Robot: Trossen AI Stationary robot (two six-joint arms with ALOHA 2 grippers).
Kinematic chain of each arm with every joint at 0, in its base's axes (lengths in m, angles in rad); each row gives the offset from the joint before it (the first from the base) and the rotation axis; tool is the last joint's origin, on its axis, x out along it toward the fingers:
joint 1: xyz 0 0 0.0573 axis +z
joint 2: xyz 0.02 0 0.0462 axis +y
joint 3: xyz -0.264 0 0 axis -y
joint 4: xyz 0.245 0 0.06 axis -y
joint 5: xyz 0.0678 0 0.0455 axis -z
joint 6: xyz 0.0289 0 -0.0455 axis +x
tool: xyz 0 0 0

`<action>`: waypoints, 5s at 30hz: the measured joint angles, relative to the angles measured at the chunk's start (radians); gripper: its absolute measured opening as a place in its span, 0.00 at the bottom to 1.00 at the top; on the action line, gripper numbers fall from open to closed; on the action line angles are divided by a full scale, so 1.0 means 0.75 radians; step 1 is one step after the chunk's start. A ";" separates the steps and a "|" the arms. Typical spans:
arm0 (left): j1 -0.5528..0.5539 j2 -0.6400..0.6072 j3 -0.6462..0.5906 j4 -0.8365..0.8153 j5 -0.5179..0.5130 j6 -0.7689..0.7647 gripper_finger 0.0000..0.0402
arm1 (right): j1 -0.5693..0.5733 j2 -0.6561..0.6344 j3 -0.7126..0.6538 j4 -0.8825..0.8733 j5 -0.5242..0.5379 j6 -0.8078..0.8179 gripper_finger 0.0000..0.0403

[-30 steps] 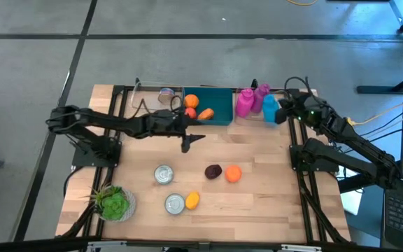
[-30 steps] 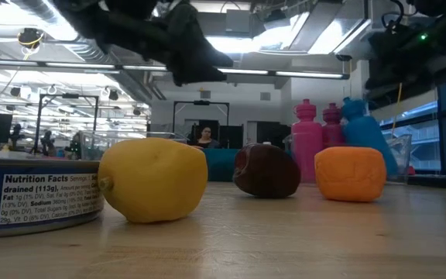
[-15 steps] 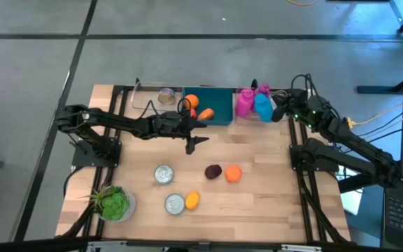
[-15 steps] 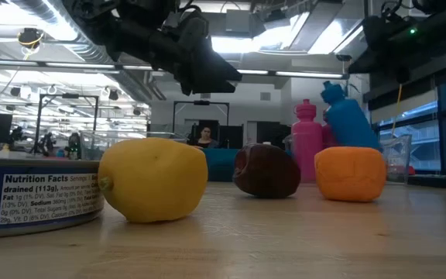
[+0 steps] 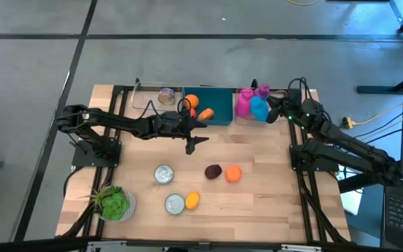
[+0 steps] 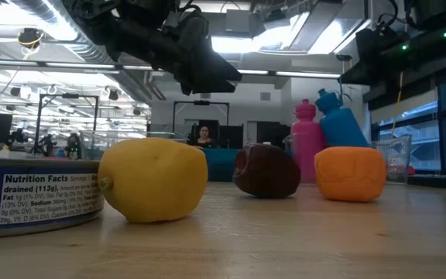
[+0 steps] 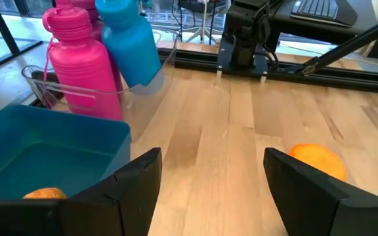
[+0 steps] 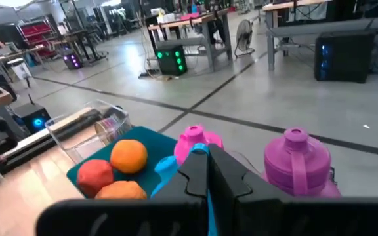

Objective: Pick & Place Food Item
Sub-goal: Adjust the blue water bottle

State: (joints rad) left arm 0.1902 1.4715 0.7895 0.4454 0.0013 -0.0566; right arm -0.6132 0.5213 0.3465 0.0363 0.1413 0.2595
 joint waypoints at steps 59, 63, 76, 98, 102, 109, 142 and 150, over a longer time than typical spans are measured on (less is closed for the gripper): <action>0.144 0.727 1.003 -0.245 0.092 0.161 0.74 | 0.150 -0.084 -0.071 -0.032 -0.179 0.012 0.00; 0.144 0.751 1.035 -0.244 0.087 0.175 0.74 | 0.168 -0.083 -0.071 -0.033 -0.174 0.002 0.00; 0.162 0.750 1.040 -0.157 0.034 0.210 0.74 | 0.204 -0.077 -0.071 -0.027 -0.174 -0.008 0.00; 0.178 0.750 1.040 -0.208 0.092 0.215 0.65 | 0.204 -0.017 -0.071 0.102 -0.244 -0.014 0.00; 0.178 0.750 1.039 -0.225 0.092 0.221 0.62 | 0.204 -0.013 -0.071 0.122 -0.238 -0.030 0.00; 0.178 0.750 1.039 -0.232 0.093 0.231 0.57 | 0.204 -0.013 -0.071 0.122 -0.234 -0.043 0.00; 0.178 0.750 1.039 -0.210 0.096 0.235 0.08 | 0.203 -0.013 -0.071 0.151 -0.234 -0.049 0.00; 0.180 0.750 1.039 -0.210 0.096 0.245 0.05 | 0.203 -0.013 -0.071 0.151 -0.234 -0.068 0.02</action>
State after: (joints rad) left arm 0.3249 2.0338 1.5688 0.2880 0.0731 0.1268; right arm -0.4610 0.5114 0.2935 0.1497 -0.0343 0.2083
